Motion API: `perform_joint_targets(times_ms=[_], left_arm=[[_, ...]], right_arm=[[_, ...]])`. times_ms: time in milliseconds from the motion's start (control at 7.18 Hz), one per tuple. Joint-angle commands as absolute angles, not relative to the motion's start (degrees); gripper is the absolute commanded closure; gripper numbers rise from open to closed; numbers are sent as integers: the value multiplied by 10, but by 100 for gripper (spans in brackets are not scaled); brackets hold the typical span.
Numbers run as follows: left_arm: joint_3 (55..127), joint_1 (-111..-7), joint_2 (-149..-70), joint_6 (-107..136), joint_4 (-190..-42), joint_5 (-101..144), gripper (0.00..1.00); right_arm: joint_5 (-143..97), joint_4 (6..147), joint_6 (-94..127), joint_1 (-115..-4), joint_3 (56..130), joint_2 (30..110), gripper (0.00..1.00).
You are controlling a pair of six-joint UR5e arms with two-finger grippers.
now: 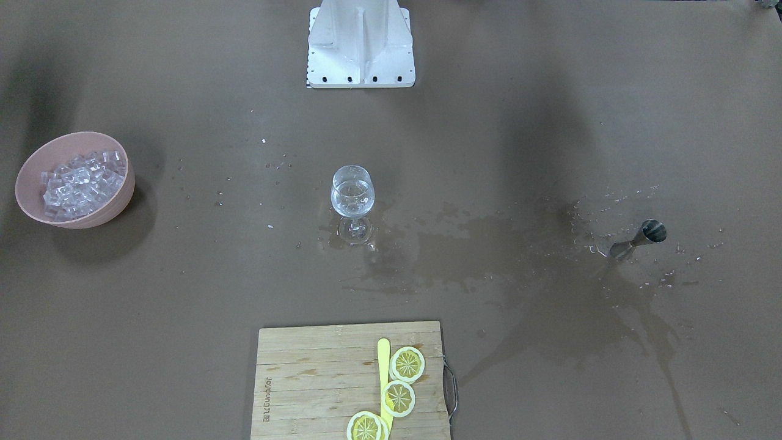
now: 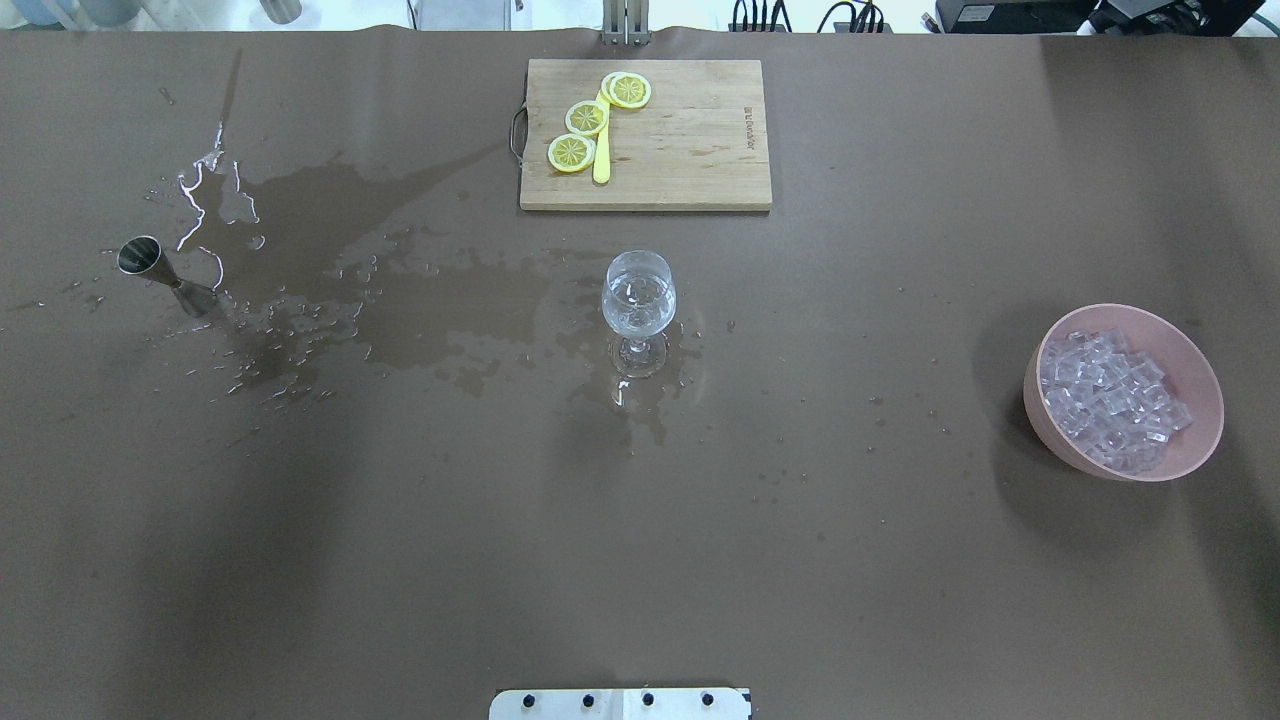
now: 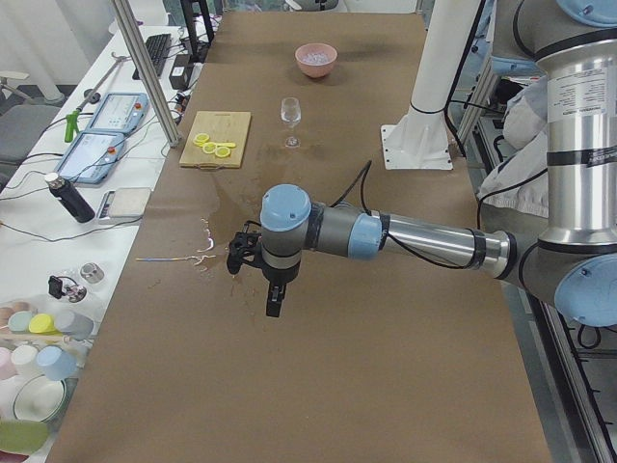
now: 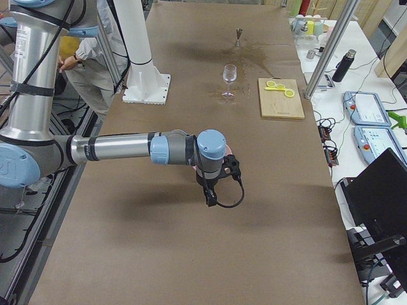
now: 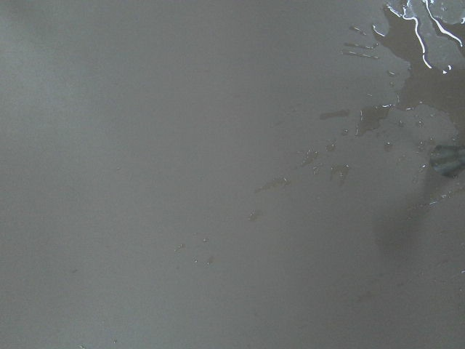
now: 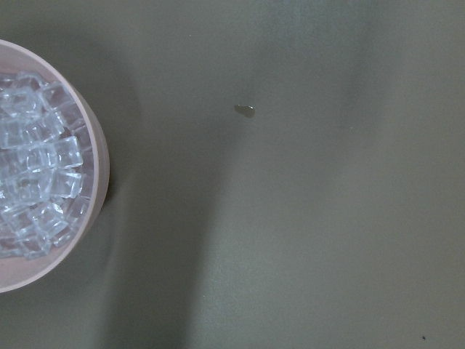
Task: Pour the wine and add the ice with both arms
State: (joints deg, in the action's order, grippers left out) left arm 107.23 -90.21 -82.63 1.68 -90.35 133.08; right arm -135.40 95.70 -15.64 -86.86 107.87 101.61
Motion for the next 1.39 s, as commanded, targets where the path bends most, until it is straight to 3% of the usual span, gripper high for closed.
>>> perform_joint_targets(times_ms=[0, 1253], left_arm=[[1069, -901, -828, 18, -898, 1334, 2], [1116, -904, -819, 19, -913, 1343, 2]], right_arm=[[-1353, 957, -156, -870, 1080, 1019, 0], [-1357, 951, -151, -875, 1073, 1009, 0]])
